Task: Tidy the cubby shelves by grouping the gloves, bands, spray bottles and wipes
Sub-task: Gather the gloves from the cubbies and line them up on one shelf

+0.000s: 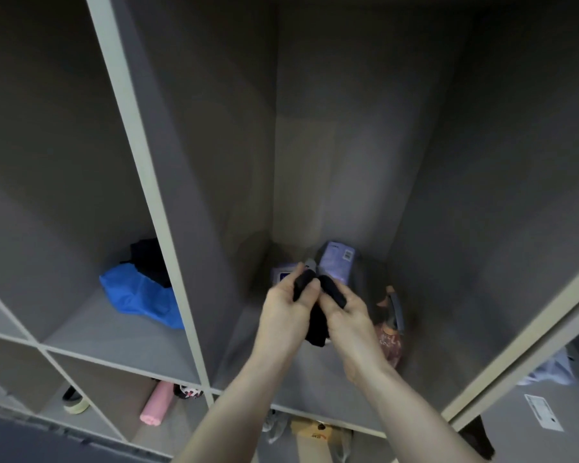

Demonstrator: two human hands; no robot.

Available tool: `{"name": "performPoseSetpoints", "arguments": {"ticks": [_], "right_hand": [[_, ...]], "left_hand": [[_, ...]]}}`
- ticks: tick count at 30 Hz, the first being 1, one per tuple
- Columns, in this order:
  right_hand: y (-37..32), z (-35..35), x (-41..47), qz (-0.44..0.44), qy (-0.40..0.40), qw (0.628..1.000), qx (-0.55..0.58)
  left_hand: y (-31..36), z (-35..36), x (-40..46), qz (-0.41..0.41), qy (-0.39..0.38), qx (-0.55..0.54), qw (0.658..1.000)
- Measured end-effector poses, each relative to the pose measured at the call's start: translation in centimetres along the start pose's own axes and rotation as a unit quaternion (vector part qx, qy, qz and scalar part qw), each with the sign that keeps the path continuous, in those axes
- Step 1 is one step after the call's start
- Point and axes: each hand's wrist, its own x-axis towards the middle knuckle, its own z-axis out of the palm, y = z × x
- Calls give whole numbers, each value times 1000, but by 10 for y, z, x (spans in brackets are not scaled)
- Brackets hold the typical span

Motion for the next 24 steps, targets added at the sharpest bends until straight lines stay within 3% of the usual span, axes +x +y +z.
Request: {"name": "performPoseSetpoints", "arguments": {"ticks": [6, 13, 19, 24], "right_hand": [[-4, -2, 4, -15, 10, 1000, -20], [5, 3, -1, -9, 33, 999, -17], [11, 4, -13, -14, 42, 999, 14], [6, -1, -31, -14, 20, 1000, 18]], "left_hand": [[1, 2, -5, 25, 1, 44, 999], [0, 12, -13, -91, -20, -68, 993], [-4, 15, -28, -48, -2, -90, 995], [4, 13, -41, -94, -90, -109, 985]]}}
